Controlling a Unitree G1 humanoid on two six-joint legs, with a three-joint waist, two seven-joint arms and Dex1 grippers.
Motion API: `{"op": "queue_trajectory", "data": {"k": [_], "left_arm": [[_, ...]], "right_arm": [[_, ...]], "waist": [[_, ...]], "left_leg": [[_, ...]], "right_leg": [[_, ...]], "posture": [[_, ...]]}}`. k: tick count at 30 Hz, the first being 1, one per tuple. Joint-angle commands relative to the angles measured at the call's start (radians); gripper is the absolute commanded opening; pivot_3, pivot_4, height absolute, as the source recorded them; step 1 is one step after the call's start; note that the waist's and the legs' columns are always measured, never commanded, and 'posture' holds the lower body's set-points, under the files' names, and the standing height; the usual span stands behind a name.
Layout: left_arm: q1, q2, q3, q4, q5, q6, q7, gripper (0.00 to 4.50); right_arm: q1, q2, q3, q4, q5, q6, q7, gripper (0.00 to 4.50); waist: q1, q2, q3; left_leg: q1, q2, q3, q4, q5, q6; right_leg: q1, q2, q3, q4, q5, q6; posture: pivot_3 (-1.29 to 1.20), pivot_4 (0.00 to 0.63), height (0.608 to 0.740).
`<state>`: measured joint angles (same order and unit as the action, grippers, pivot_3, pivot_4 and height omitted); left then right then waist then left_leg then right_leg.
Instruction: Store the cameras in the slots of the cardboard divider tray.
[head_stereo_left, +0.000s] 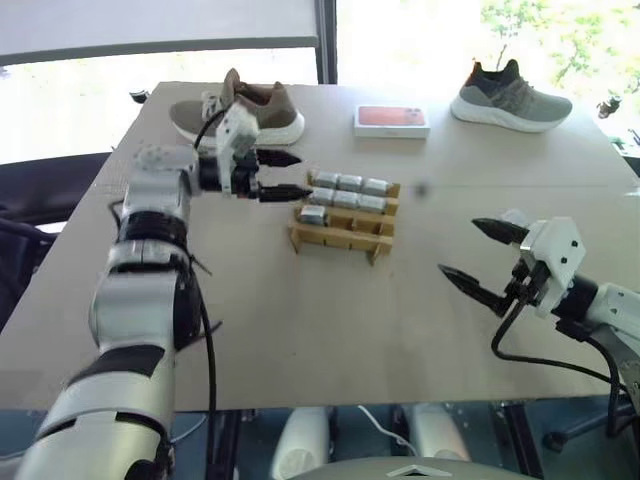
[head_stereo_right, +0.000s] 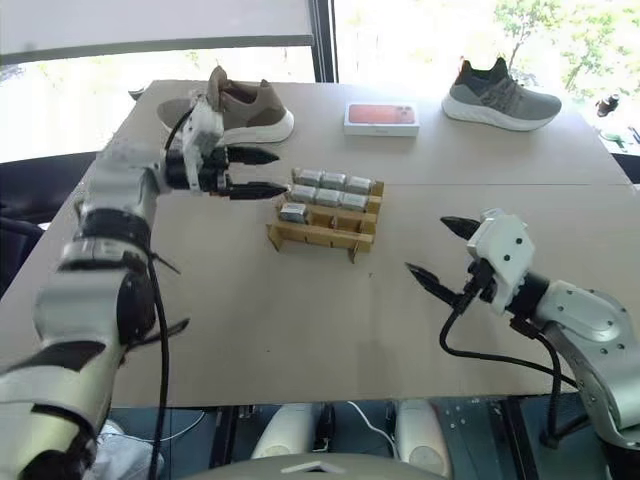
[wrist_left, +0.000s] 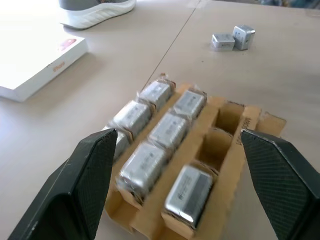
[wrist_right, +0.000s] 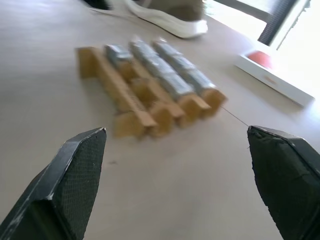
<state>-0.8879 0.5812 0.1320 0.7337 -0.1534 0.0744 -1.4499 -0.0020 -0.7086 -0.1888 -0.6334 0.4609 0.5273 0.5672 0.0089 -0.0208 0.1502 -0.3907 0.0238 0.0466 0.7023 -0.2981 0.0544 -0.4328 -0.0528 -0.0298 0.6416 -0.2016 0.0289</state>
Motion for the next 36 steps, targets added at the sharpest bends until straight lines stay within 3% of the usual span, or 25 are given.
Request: {"op": "queue_trajectory", "data": {"k": [1,5,10,15,21,25,26,30,36], "left_arm": [[0.230,0.035,0.052,-0.487,-0.204,0.256,0.014,4.04],[0.485,0.055,0.114,-0.881,-0.365,0.447,0.137,4.29],[0.651,0.058,0.137,-1.126,-0.443,0.517,0.276,4.29],[0.722,0.044,0.125,-1.230,-0.478,0.531,0.386,4.29],[0.768,0.056,0.109,-1.267,-0.503,0.517,0.438,4.29],[0.778,0.064,0.099,-1.277,-0.511,0.509,0.444,4.29],[0.780,0.070,0.097,-1.278,-0.513,0.499,0.435,4.50],[0.784,0.089,0.103,-1.274,-0.544,0.465,0.394,4.50],[0.773,0.116,0.092,-1.238,-0.540,0.421,0.355,4.50]], "right_arm": [[-0.035,-0.021,-0.067,0.064,-0.082,0.059,-0.102,4.50],[-0.103,-0.035,-0.095,0.170,-0.024,0.174,-0.086,4.50],[-0.226,-0.033,-0.056,0.360,-0.109,0.256,-0.178,4.50],[-0.333,0.019,-0.069,0.536,-0.159,0.324,-0.278,4.50],[-0.407,0.163,-0.139,0.570,-0.127,0.412,-0.390,4.50],[-0.415,0.200,-0.159,0.573,-0.149,0.441,-0.452,4.50],[-0.413,0.205,-0.166,0.567,-0.147,0.453,-0.463,4.08],[-0.398,0.208,-0.176,0.530,-0.140,0.490,-0.471,2.37],[-0.393,0.211,-0.179,0.520,-0.138,0.502,-0.468,2.37]], "waist": [[-0.003,0.000,0.000],[0.003,0.000,0.000],[0.007,0.001,0.000],[0.004,0.001,0.000],[0.002,0.002,0.000],[0.005,0.003,0.000],[0.005,0.003,0.001],[0.003,0.003,0.001],[0.003,0.004,0.001]], "left_leg": [[0.000,0.000,0.000,0.000,0.000,0.000],[-0.001,0.000,0.000,0.000,0.000,-0.001],[0.007,-0.001,-0.001,-0.001,-0.003,0.004],[0.012,-0.001,0.002,-0.001,-0.003,0.004],[0.011,0.000,0.002,-0.003,-0.002,0.004],[0.011,0.000,0.002,-0.004,-0.002,0.004],[0.010,-0.001,0.002,-0.004,-0.002,0.004],[0.010,-0.001,0.003,-0.004,-0.002,0.004],[0.011,-0.001,0.002,-0.008,-0.003,0.004]], "right_leg": [[0.000,0.000,0.000,0.000,0.000,0.000],[0.000,-0.002,0.002,-0.001,0.000,0.000],[0.007,-0.001,0.002,-0.001,-0.001,-0.001],[0.010,0.000,0.003,-0.002,-0.003,-0.004],[0.009,0.002,0.003,-0.003,0.000,-0.001],[0.009,0.002,0.003,-0.004,0.000,-0.001],[0.009,0.001,0.003,-0.006,-0.001,-0.001],[0.009,0.001,0.003,-0.007,-0.001,-0.001],[0.009,0.001,0.003,-0.008,-0.003,-0.004]], "posture": [[0.00,0.150,0.740],[0.00,0.150,0.740],[0.00,0.150,0.740],[0.00,0.150,0.740],[0.00,0.150,0.740],[0.00,0.150,0.740],[0.00,0.150,0.740],[0.00,0.150,0.740],[0.00,0.150,0.740]]}}
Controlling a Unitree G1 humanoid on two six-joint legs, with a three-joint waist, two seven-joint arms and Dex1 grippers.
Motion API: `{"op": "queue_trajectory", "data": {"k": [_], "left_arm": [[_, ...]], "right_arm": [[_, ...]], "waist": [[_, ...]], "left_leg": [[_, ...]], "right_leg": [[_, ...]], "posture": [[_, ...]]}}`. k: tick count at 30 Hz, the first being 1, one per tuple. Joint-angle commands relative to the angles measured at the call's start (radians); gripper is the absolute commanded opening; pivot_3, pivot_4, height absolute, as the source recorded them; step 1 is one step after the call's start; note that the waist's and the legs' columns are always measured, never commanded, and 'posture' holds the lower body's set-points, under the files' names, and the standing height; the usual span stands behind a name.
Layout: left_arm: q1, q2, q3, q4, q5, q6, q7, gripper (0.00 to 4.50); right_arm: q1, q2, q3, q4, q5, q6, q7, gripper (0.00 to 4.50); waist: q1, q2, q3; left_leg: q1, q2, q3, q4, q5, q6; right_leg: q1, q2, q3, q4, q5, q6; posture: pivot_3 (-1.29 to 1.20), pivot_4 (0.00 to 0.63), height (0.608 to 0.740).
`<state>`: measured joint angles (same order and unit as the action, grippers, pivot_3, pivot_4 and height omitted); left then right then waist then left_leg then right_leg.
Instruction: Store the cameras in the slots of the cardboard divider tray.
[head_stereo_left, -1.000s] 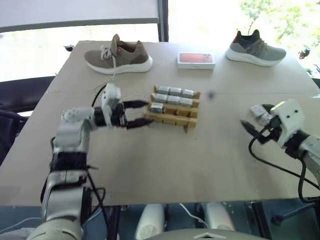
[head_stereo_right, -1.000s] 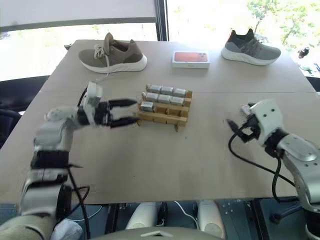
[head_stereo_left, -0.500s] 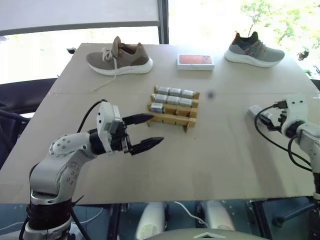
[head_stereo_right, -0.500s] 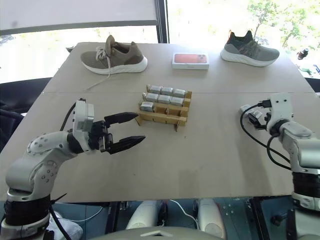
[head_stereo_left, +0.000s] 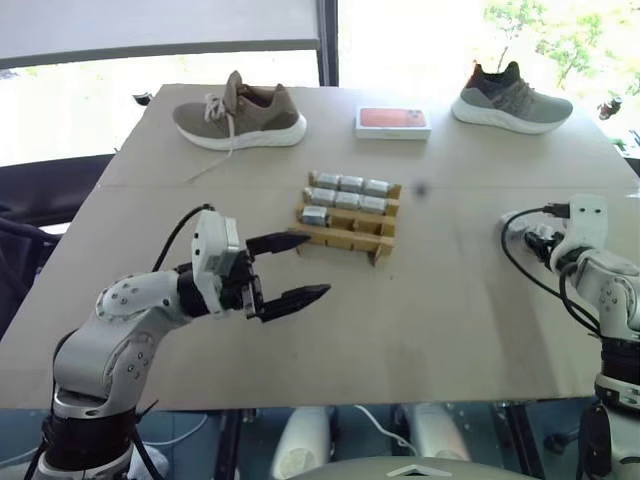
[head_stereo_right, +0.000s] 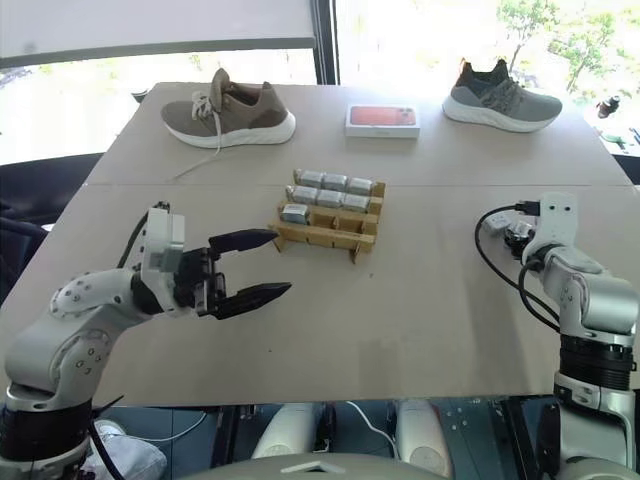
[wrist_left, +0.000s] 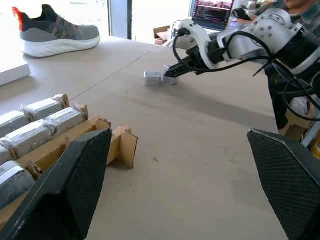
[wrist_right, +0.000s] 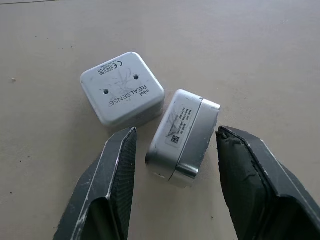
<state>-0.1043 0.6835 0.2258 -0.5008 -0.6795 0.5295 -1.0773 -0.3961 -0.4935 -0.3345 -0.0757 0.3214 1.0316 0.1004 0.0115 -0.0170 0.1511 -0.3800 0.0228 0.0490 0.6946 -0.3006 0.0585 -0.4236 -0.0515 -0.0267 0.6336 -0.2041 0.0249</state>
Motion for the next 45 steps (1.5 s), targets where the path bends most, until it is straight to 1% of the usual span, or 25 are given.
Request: {"op": "queue_trajectory", "data": {"k": [1,3,5,6,7,8,10,13,15,16,18,20,22,23,25,27,28,31,36,40,45], "left_arm": [[-0.013,0.016,-0.005,0.001,-0.011,-0.040,-0.021,4.50],[-0.014,0.016,-0.010,0.009,-0.006,-0.050,-0.025,4.50],[-0.012,0.014,-0.015,0.018,0.000,-0.062,-0.027,4.50],[-0.009,0.014,-0.016,0.022,0.002,-0.069,-0.029,4.50],[-0.004,0.014,-0.016,0.028,0.005,-0.075,-0.029,4.50],[0.000,0.015,-0.015,0.032,0.007,-0.079,-0.028,4.50],[0.013,0.014,-0.006,0.035,0.006,-0.082,-0.014,4.50],[0.044,0.008,0.012,0.044,0.020,-0.101,0.013,4.50],[0.072,-0.023,0.024,0.061,0.067,-0.181,0.038,4.50],[0.082,-0.043,0.032,0.073,0.074,-0.220,0.043,4.50],[0.107,-0.048,0.045,0.099,0.098,-0.272,0.037,4.50],[0.126,-0.029,0.058,0.120,0.101,-0.295,0.008,4.50],[0.140,-0.002,0.077,0.124,0.067,-0.263,-0.005,4.50],[0.144,0.006,0.083,0.125,0.057,-0.254,-0.005,4.50],[0.168,0.019,0.105,0.121,0.052,-0.253,-0.001,4.50],[0.210,0.026,0.134,0.096,0.038,-0.242,0.005,4.50],[0.229,0.026,0.146,0.080,0.032,-0.238,0.015,4.50],[0.281,0.020,0.174,0.033,0.018,-0.230,0.044,4.50],[0.362,0.004,0.206,-0.033,0.008,-0.224,0.090,4.50],[0.401,-0.001,0.223,-0.066,-0.004,-0.221,0.118,4.50],[0.430,-0.006,0.234,-0.088,-0.012,-0.223,0.139,4.50]], "right_arm": [[0.002,-0.004,-0.033,-0.035,0.000,-0.006,0.000,2.37],[0.002,-0.004,-0.032,-0.029,-0.003,-0.011,-0.001,2.37],[0.004,-0.004,-0.031,-0.025,-0.005,-0.015,0.002,1.84],[0.008,-0.006,-0.028,-0.026,-0.007,-0.016,0.003,1.47],[0.015,-0.015,-0.026,-0.034,-0.011,-0.016,0.007,0.98],[0.020,-0.022,-0.025,-0.041,-0.014,-0.016,0.009,0.78],[0.051,-0.078,-0.002,-0.116,-0.023,-0.035,0.051,0.78],[0.104,-0.189,0.097,-0.298,-0.006,-0.126,0.211,0.78],[0.104,-0.233,0.188,-0.406,0.023,-0.202,0.337,0.78],[0.083,-0.233,0.238,-0.439,0.034,-0.236,0.384,0.78],[-0.004,-0.175,0.345,-0.446,0.053,-0.282,0.443,0.78],[-0.086,-0.095,0.436,-0.386,0.047,-0.337,0.483,0.78],[-0.162,-0.044,0.547,-0.254,-0.039,-0.449,0.528,0.78],[-0.184,-0.034,0.584,-0.206,-0.072,-0.498,0.548,0.78],[-0.243,0.020,0.638,-0.073,-0.110,-0.580,0.579,0.78],[-0.303,0.075,0.669,0.059,-0.140,-0.653,0.605,0.78],[-0.325,0.092,0.677,0.108,-0.158,-0.689,0.615,0.78],[-0.372,0.135,0.675,0.201,-0.176,-0.748,0.647,0.78],[-0.407,0.194,0.672,0.275,-0.180,-0.793,0.689,0.78],[-0.411,0.233,0.672,0.314,-0.184,-0.803,0.706,0.78],[-0.401,0.242,0.674,0.364,-0.209,-0.814,0.729,0.78]], "waist": [[0.000,0.000,0.000],[0.000,0.000,0.000],[0.000,0.000,0.000],[0.000,0.000,0.000],[0.000,0.000,0.000],[0.000,0.000,0.000],[0.003,0.001,0.000],[0.001,0.004,0.002],[-0.011,0.005,0.002],[-0.020,0.005,0.002],[-0.033,0.003,0.003],[-0.038,0.002,0.003],[-0.034,0.002,0.003],[-0.028,0.002,0.003],[-0.019,0.002,0.003],[-0.020,0.002,0.003],[-0.022,0.002,0.003],[-0.022,0.002,0.003],[-0.024,0.002,0.003],[-0.026,0.002,0.003],[-0.025,0.002,0.003]], "left_leg": [[0.000,0.000,0.000,0.000,0.000,0.000],[0.000,0.000,0.000,-0.001,0.000,0.000],[0.000,0.000,0.000,-0.001,0.000,0.000],[0.000,0.000,0.000,-0.002,0.000,0.000],[0.000,0.000,0.000,-0.003,0.000,0.000],[0.000,0.000,0.000,-0.004,0.000,0.000],[0.000,0.000,0.000,-0.006,0.000,0.000],[-0.002,0.000,0.000,-0.008,0.000,-0.001],[-0.002,0.000,0.001,-0.009,0.000,-0.001],[-0.002,0.000,0.002,-0.010,0.000,0.000],[0.000,0.001,0.002,-0.011,0.000,0.000],[0.000,0.003,0.001,-0.011,0.000,0.000],[0.000,0.004,-0.001,-0.011,0.000,0.000],[0.000,0.004,-0.001,-0.011,0.001,-0.001],[-0.001,0.004,-0.001,-0.010,0.001,-0.002],[-0.002,0.002,0.000,-0.009,0.002,-0.003],[-0.003,0.001,0.000,-0.009,0.004,-0.006],[-0.005,0.000,0.001,-0.009,0.004,-0.007],[-0.010,-0.001,-0.001,-0.011,0.004,-0.008],[-0.008,0.000,-0.001,-0.011,0.004,-0.008],[-0.005,0.000,-0.001,-0.011,0.005,-0.009]], "right_leg": [[0.000,0.000,0.000,0.000,0.000,0.000],[0.000,0.000,0.000,-0.001,0.000,0.000],[0.000,0.000,0.000,-0.001,0.000,0.000],[0.000,0.000,0.000,-0.002,0.000,0.000],[0.000,0.000,0.000,-0.003,0.000,0.000],[0.000,0.000,0.000,-0.004,0.000,0.000],[0.000,0.000,0.000,-0.005,0.002,0.003],[-0.001,-0.001,0.000,-0.008,0.002,0.004],[-0.003,-0.001,0.001,-0.008,0.001,0.005],[-0.004,0.000,0.002,-0.008,0.001,0.005],[-0.003,0.002,0.002,-0.008,0.001,0.005],[-0.004,0.005,0.001,-0.007,0.002,0.005],[-0.004,0.005,-0.001,-0.005,0.002,0.003],[-0.004,0.005,-0.001,-0.005,0.002,0.002],[-0.004,0.003,-0.002,-0.005,0.000,-0.001],[-0.004,0.001,-0.001,-0.006,0.000,-0.001],[-0.005,0.000,-0.001,-0.006,0.001,-0.001],[-0.006,-0.003,-0.001,-0.007,0.003,0.003],[-0.010,-0.005,-0.005,-0.008,0.003,0.003],[-0.010,-0.004,-0.004,-0.007,0.003,0.003],[-0.008,-0.004,-0.004,-0.005,0.003,0.002]], "posture": [[0.00,0.150,0.740],[0.00,0.150,0.740],[0.00,0.150,0.740],[0.00,0.150,0.740],[0.00,0.150,0.740],[0.00,0.150,0.740],[0.00,0.150,0.740],[0.00,0.150,0.740],[0.00,0.150,0.740],[0.00,0.150,0.740],[0.00,0.150,0.740],[0.00,0.150,0.740],[0.00,0.150,0.740],[0.00,0.150,0.740],[0.00,0.150,0.740],[0.00,0.150,0.740],[0.00,0.150,0.740],[0.00,0.150,0.740],[0.00,0.150,0.740],[0.00,0.150,0.740],[0.00,0.150,0.740]]}}
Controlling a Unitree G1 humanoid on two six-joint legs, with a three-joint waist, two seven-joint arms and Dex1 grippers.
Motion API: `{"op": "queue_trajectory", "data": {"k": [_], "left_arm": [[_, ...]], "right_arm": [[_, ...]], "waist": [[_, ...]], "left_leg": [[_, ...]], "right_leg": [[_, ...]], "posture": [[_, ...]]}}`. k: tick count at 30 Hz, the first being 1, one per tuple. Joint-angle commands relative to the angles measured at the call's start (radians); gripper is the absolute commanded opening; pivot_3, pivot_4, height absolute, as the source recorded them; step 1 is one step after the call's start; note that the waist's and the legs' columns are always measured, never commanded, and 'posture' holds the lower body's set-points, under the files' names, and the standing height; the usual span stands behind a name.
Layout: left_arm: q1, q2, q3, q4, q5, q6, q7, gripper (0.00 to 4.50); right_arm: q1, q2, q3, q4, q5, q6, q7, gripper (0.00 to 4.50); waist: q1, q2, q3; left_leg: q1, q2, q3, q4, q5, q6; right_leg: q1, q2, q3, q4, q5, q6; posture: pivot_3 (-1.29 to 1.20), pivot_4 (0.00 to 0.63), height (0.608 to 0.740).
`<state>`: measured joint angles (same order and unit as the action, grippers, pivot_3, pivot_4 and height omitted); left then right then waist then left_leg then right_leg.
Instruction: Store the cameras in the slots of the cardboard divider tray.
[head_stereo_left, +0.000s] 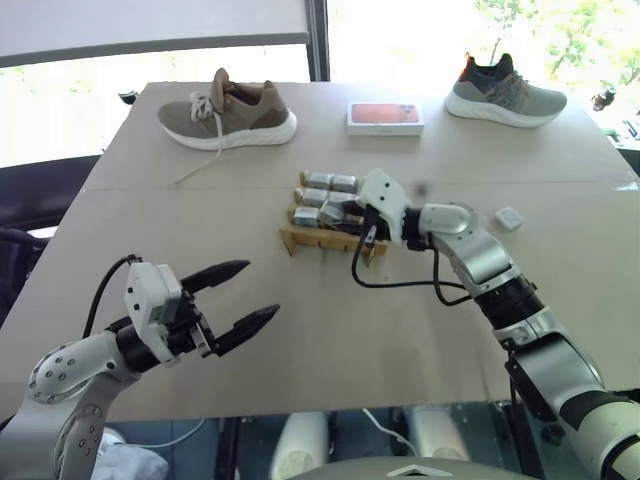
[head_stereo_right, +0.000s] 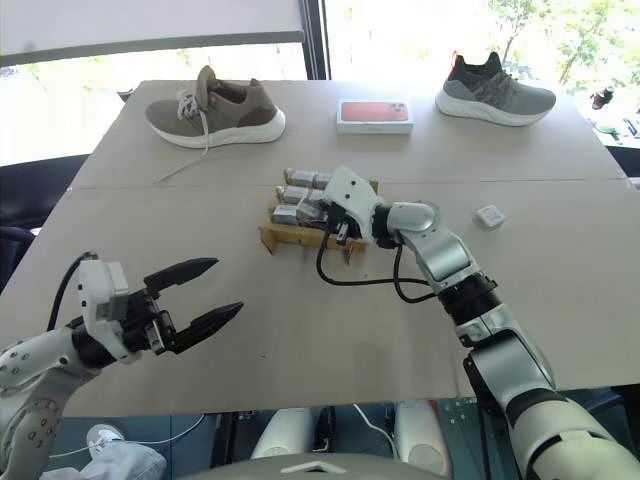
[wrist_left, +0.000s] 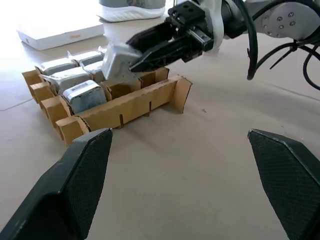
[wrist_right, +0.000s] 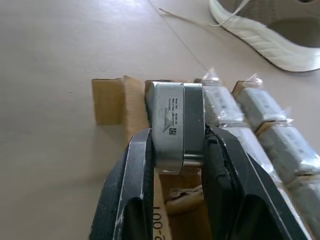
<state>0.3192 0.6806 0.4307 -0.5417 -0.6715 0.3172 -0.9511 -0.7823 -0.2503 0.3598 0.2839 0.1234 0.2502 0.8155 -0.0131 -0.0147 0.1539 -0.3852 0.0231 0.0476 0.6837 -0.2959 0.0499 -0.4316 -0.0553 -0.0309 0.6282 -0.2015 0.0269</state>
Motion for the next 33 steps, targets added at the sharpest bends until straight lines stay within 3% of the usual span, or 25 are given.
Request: {"op": "queue_trajectory", "data": {"k": [1,8,21,25,28,33], "left_arm": [[0.010,-0.004,0.027,-0.050,-0.019,-0.012,0.016,4.50],[0.009,-0.006,0.019,-0.053,-0.013,-0.019,0.027,4.50],[0.005,-0.009,0.009,-0.049,0.006,-0.033,0.027,4.50],[0.022,-0.016,0.014,-0.054,0.007,-0.041,0.030,4.50],[0.029,-0.022,0.002,-0.057,0.011,-0.048,0.034,4.50],[0.007,-0.025,-0.024,-0.048,0.014,-0.053,0.036,4.50]], "right_arm": [[-0.014,-0.005,-0.015,0.021,-0.023,-0.041,0.018,0.78],[-0.031,-0.032,0.002,0.105,-0.074,-0.091,0.080,0.78],[-0.193,-0.011,0.059,0.393,-0.149,-0.247,0.327,0.78],[-0.180,-0.025,0.025,0.327,-0.085,-0.175,0.436,2.69],[-0.142,-0.050,-0.046,0.209,-0.068,-0.166,0.350,4.05],[0.012,-0.157,-0.210,-0.183,0.076,0.103,0.284,4.05]], "waist": [[0.000,0.000,0.000],[0.000,0.000,0.000],[-0.001,0.000,0.000],[-0.001,0.000,0.000],[0.000,0.000,0.000],[0.007,0.002,0.001]], "left_leg": [[0.000,0.000,0.000,0.000,0.000,0.000],[0.001,0.000,0.001,0.000,0.000,0.000],[0.001,0.000,0.001,0.000,0.000,0.000],[0.001,0.000,0.001,-0.001,0.000,0.000],[0.001,0.000,0.000,-0.002,0.000,-0.001],[-0.001,-0.001,-0.001,-0.002,0.000,-0.001]], "right_leg": [[0.000,0.000,0.000,0.000,0.000,-0.001],[0.001,0.000,0.001,0.000,0.000,0.000],[0.002,0.000,0.001,-0.001,0.000,0.000],[0.002,-0.001,0.000,-0.002,0.000,0.000],[0.002,-0.002,0.000,-0.002,0.000,0.000],[0.000,-0.009,-0.002,-0.001,0.000,0.000]], "posture": [[0.00,0.150,0.740],[0.00,0.150,0.740],[0.00,0.150,0.740],[0.00,0.150,0.740],[0.00,0.150,0.740],[0.00,0.150,0.740]]}}
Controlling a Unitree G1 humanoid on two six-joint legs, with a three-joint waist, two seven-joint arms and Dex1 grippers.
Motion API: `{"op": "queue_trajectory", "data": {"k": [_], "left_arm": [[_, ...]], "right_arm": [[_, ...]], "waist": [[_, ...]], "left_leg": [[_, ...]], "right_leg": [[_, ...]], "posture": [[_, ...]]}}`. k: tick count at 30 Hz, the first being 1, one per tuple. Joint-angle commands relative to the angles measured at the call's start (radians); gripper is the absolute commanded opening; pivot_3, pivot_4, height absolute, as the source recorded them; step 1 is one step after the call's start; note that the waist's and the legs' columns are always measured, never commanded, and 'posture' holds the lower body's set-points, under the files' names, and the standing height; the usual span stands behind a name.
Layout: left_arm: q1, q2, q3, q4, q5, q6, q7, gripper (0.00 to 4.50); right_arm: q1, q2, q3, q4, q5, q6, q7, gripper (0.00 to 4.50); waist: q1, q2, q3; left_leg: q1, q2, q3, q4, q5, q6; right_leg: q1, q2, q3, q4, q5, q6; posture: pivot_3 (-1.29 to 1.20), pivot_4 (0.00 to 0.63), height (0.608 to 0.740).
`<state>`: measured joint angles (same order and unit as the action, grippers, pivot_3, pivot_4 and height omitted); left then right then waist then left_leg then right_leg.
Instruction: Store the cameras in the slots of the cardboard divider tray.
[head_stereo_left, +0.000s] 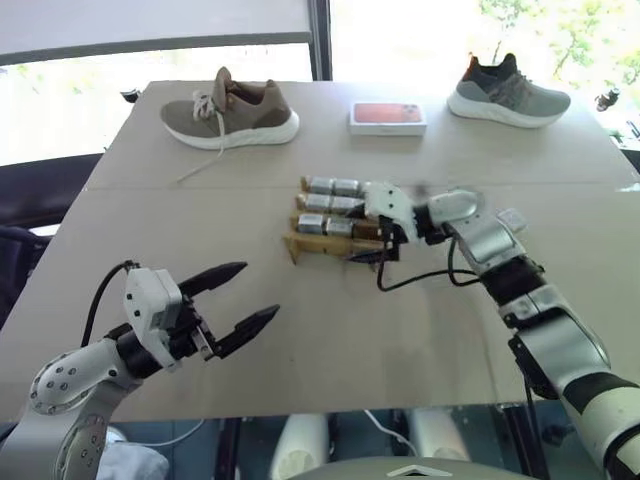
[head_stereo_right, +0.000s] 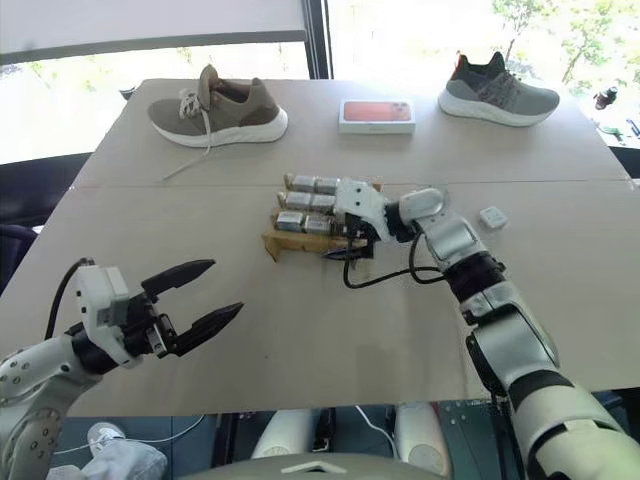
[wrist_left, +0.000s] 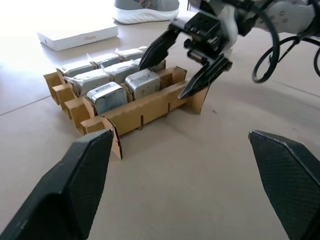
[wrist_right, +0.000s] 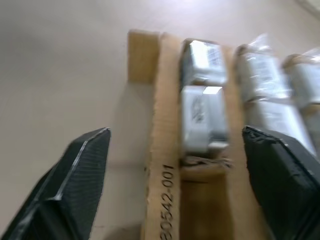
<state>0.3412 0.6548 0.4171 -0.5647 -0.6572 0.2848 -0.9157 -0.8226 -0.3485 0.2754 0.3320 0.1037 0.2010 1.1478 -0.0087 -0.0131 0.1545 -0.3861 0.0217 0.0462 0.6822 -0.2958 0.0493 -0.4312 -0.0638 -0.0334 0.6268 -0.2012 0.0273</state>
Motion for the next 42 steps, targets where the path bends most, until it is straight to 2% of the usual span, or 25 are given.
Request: {"op": "queue_trajectory", "data": {"k": [1,2,4,7,9,11,13,16,21,29,38,41,42], "left_arm": [[-0.022,0.001,-0.016,-0.019,0.001,-0.021,-0.001,4.50],[-0.030,0.002,-0.021,-0.013,0.001,-0.022,-0.005,4.50],[-0.055,0.007,-0.039,0.005,0.007,-0.023,-0.010,4.50],[-0.108,0.017,-0.072,0.031,0.006,-0.011,-0.019,4.50],[-0.147,0.021,-0.099,0.051,0.010,-0.011,-0.027,4.50],[-0.190,0.023,-0.131,0.074,0.016,-0.013,-0.041,4.50],[-0.230,0.026,-0.154,0.103,0.023,-0.019,-0.056,4.50],[-0.287,0.033,-0.175,0.146,0.033,-0.023,-0.076,4.50],[-0.300,0.037,-0.176,0.156,0.031,-0.022,-0.095,4.50],[-0.290,0.055,-0.169,0.138,0.011,-0.011,-0.129,4.50],[-0.277,0.057,-0.161,0.118,0.005,-0.007,-0.124,4.50],[-0.272,0.057,-0.158,0.113,0.003,-0.005,-0.121,4.50],[-0.272,0.056,-0.157,0.112,0.002,-0.003,-0.118,4.50]], "right_arm": [[0.088,-0.080,-0.162,-0.303,0.119,0.212,-0.079,4.27],[0.126,-0.101,-0.191,-0.371,0.133,0.255,-0.106,4.41],[0.208,-0.139,-0.260,-0.492,0.127,0.318,-0.196,4.41],[0.281,-0.171,-0.356,-0.564,0.062,0.404,-0.380,4.41],[0.319,-0.201,-0.375,-0.560,-0.022,0.420,-0.498,4.41],[0.325,-0.194,-0.415,-0.522,-0.030,0.551,-0.588,4.41],[0.315,-0.175,-0.422,-0.489,-0.054,0.664,-0.675,4.41],[0.307,-0.107,-0.442,-0.432,-0.100,0.708,-0.831,4.41],[0.324,-0.083,-0.450,-0.387,-0.084,0.716,-0.861,4.41],[0.301,-0.130,-0.450,-0.270,-0.039,0.692,-0.813,4.41],[0.245,-0.139,-0.460,-0.150,-0.021,0.642,-0.836,4.41],[0.243,-0.138,-0.462,-0.137,-0.011,0.639,-0.836,3.63],[0.244,-0.140,-0.459,-0.136,-0.011,0.635,-0.835,3.14]], "waist": [[0.003,0.000,0.000],[0.004,0.000,0.000],[0.005,0.000,0.000],[0.004,0.000,0.000],[0.003,0.000,0.000],[0.001,0.000,0.000],[-0.002,-0.001,-0.001],[-0.004,-0.001,-0.001],[-0.004,-0.001,-0.001],[-0.002,-0.001,-0.001],[-0.004,-0.001,-0.001],[-0.003,-0.001,-0.001],[-0.003,-0.001,-0.001]], "left_leg": [[0.000,0.000,0.000,0.000,0.000,0.000],[0.000,0.000,0.000,0.000,0.000,0.000],[0.000,0.000,0.000,0.000,0.000,0.000],[0.000,0.000,0.000,0.000,0.000,0.000],[0.001,0.000,0.002,0.000,0.000,0.001],[0.002,0.000,0.003,0.001,0.000,0.001],[0.002,0.000,0.004,0.001,0.000,0.001],[0.004,0.001,0.004,0.001,-0.001,0.002],[0.002,0.002,0.004,0.000,0.000,0.001],[0.001,0.001,0.004,0.000,-0.001,0.003],[0.002,0.002,0.004,0.000,-0.002,0.005],[0.002,0.002,0.004,0.000,-0.002,0.005],[0.002,0.002,0.004,0.000,-0.002,0.004]], "right_leg": [[0.000,0.000,0.000,0.000,0.000,0.000],[0.000,-0.001,0.000,0.000,0.000,0.000],[0.000,0.000,0.000,0.000,0.000,0.000],[0.000,0.000,0.000,0.000,-0.001,-0.001],[0.000,0.002,0.001,0.000,-0.002,-0.004],[0.000,0.006,0.002,0.001,-0.002,-0.004],[0.001,0.008,0.005,0.001,-0.002,-0.004],[0.001,0.011,0.005,0.001,-0.002,-0.004],[0.000,0.013,0.007,0.002,0.000,0.000],[0.000,0.011,0.007,-0.001,0.000,0.001],[0.000,0.013,0.007,0.001,0.000,0.000],[0.000,0.013,0.008,0.000,0.000,0.000],[0.000,0.013,0.008,0.000,0.000,0.001]], "posture": [[0.00,0.150,0.740],[0.00,0.150,0.740],[0.00,0.150,0.740],[0.00,0.150,0.740],[0.00,0.150,0.740],[0.00,0.150,0.740],[0.00,0.150,0.740],[0.00,0.150,0.740],[0.00,0.150,0.740],[0.00,0.150,0.740],[0.00,0.150,0.740],[0.00,0.150,0.740],[0.00,0.150,0.740]]}}
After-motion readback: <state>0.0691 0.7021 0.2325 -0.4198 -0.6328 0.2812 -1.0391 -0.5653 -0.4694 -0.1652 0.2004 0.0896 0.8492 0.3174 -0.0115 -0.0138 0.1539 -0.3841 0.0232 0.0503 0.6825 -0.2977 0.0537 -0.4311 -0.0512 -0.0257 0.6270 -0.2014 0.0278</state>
